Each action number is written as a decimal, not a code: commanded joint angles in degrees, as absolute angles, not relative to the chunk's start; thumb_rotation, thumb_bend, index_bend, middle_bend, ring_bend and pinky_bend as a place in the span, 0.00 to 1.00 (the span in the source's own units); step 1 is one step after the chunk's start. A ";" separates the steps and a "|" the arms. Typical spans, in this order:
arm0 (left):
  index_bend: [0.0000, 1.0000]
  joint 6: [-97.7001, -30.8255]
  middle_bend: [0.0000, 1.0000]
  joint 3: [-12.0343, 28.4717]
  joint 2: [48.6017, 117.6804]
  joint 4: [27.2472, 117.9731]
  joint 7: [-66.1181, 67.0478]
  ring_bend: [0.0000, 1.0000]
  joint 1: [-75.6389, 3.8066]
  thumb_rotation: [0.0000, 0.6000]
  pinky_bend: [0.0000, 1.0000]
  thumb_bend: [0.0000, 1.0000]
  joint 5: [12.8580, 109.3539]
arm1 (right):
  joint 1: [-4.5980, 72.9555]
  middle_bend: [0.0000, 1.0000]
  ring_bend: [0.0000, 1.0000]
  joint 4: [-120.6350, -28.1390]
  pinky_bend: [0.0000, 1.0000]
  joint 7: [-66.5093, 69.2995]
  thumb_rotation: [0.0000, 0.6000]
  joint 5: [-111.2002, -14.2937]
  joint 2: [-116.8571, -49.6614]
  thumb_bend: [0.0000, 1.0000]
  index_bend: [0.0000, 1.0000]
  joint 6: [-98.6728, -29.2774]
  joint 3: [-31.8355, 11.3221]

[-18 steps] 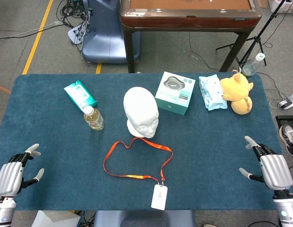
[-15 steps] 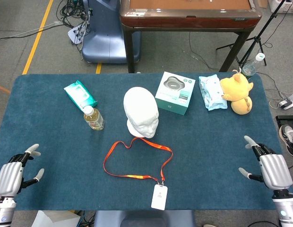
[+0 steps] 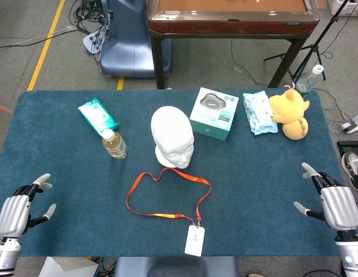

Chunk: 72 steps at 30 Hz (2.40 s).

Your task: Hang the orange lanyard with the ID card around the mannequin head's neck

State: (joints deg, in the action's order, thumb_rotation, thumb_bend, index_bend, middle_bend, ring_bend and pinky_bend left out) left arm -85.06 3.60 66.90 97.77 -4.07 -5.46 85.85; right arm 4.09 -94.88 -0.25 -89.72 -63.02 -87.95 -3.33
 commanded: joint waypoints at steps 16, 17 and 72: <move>0.17 -71.82 0.39 6.33 67.35 99.24 2.10 0.42 -15.58 0.99 0.47 0.20 83.55 | 5.50 0.34 0.27 -96.46 0.45 -3.01 1.00 -86.75 -62.05 0.11 0.14 -87.10 -6.18; 0.18 -70.33 0.42 6.64 67.60 99.35 2.94 0.45 -16.67 0.97 0.52 0.20 82.94 | 5.66 0.34 0.27 -96.63 0.45 -3.31 1.00 -86.56 -61.99 0.11 0.14 -86.87 -6.30; 0.43 -57.26 1.00 12.19 94.59 87.35 35.17 1.00 -42.74 0.91 1.00 0.16 46.94 | 6.18 0.34 0.27 -96.73 0.45 -2.97 1.00 -83.15 -60.43 0.11 0.14 -83.72 -5.91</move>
